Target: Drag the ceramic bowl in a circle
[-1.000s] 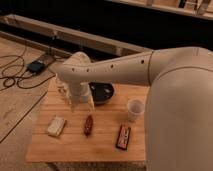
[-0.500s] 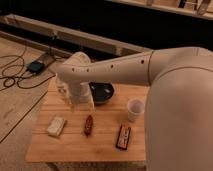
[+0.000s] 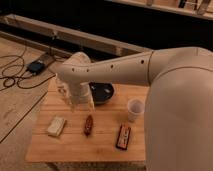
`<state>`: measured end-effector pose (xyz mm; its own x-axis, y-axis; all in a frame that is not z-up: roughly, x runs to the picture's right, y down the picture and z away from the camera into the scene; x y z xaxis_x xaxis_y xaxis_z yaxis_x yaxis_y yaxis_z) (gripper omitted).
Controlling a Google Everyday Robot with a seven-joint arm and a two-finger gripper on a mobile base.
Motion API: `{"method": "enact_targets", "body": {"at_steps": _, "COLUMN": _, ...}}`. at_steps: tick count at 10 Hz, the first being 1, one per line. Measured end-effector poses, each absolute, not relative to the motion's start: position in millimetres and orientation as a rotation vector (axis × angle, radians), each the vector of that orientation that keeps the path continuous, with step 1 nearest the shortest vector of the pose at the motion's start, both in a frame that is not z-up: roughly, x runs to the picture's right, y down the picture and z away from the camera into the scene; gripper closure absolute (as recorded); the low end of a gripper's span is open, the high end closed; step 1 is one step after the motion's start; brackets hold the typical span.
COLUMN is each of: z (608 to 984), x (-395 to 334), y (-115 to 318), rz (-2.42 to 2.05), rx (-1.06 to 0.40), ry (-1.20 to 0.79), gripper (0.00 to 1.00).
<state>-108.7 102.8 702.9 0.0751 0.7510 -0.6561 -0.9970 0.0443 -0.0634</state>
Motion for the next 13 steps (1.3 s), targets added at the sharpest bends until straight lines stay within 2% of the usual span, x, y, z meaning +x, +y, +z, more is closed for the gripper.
{"method": "enact_targets", "body": {"at_steps": 4, "z": 714, "x": -99, "y": 99, "rz": 1.389, "rx": -0.578, "ry": 0.528, "gripper": 0.35}}
{"method": "enact_targets", "body": {"at_steps": 8, "z": 762, "x": -72, "y": 81, "rz": 1.29, "rx": -0.54, "ry": 0.484, "gripper": 0.35}}
{"method": "enact_targets", "body": {"at_steps": 13, "z": 826, "x": -67, "y": 65, "rz": 1.19, "rx": -0.575, "ry": 0.326, "gripper": 0.35}}
